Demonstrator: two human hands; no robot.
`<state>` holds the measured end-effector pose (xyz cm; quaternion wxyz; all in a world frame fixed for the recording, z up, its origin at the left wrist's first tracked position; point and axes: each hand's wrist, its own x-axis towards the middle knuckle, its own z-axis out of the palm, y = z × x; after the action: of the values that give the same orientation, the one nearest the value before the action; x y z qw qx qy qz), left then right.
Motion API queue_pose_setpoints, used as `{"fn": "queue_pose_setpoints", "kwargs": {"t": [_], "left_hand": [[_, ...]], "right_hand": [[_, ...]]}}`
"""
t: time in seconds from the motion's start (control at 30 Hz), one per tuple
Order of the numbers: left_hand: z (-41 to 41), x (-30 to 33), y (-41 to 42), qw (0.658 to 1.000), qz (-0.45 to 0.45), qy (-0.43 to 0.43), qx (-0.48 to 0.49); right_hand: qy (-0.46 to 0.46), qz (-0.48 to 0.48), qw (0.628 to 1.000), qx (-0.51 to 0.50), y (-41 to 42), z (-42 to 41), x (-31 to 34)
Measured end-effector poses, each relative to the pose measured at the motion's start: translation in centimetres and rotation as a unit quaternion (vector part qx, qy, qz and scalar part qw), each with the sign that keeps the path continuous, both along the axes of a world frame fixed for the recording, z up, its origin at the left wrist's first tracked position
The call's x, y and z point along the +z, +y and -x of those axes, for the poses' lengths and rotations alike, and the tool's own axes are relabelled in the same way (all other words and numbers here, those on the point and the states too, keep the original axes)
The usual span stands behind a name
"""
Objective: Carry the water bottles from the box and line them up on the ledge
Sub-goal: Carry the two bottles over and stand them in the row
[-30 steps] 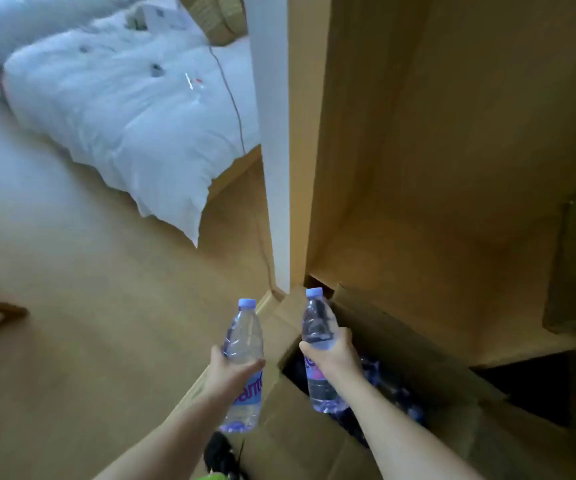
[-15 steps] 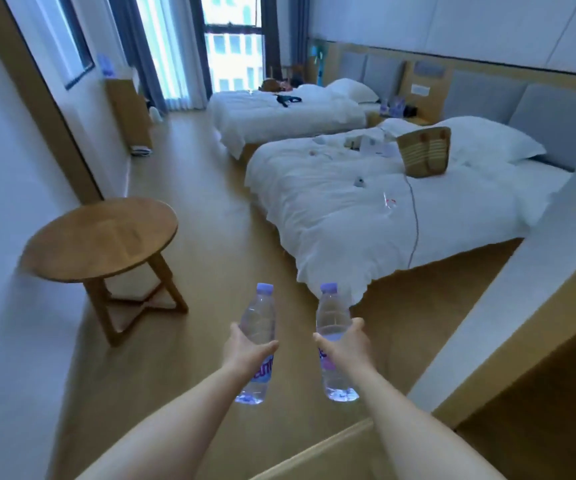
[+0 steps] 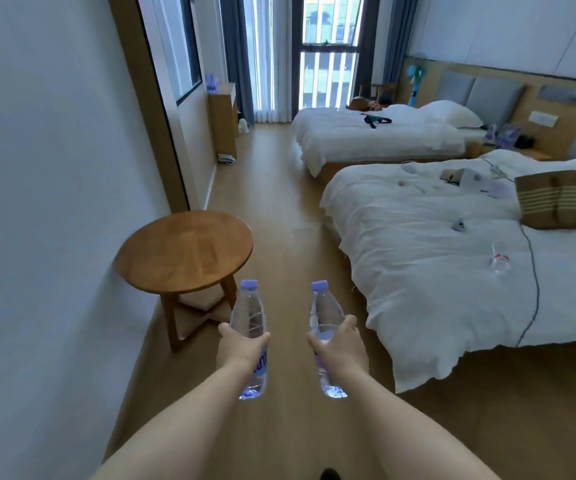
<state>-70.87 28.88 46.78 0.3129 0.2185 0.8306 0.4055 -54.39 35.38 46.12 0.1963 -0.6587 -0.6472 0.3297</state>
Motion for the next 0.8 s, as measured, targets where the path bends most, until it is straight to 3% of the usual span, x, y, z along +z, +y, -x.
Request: {"fn": "queue_pose_setpoints", "kwargs": {"t": [0.2,0.53,0.8], "left_hand": [[3.0,0.0,10.6,0.999,-0.018,0.031,0.025],[7.5,4.2,27.4,0.993,-0.064,0.018,0.095],[13.1,2.7,39.9,0.994,-0.074,-0.005,0.076]], "right_hand": [[-0.017,-0.039,0.999,0.031,11.5,3.2,-0.8],[-0.001,-0.065,0.997,0.041,32.0,7.9,3.3],[-0.021,-0.092,0.994,0.049,43.4,14.2,2.7]]}}
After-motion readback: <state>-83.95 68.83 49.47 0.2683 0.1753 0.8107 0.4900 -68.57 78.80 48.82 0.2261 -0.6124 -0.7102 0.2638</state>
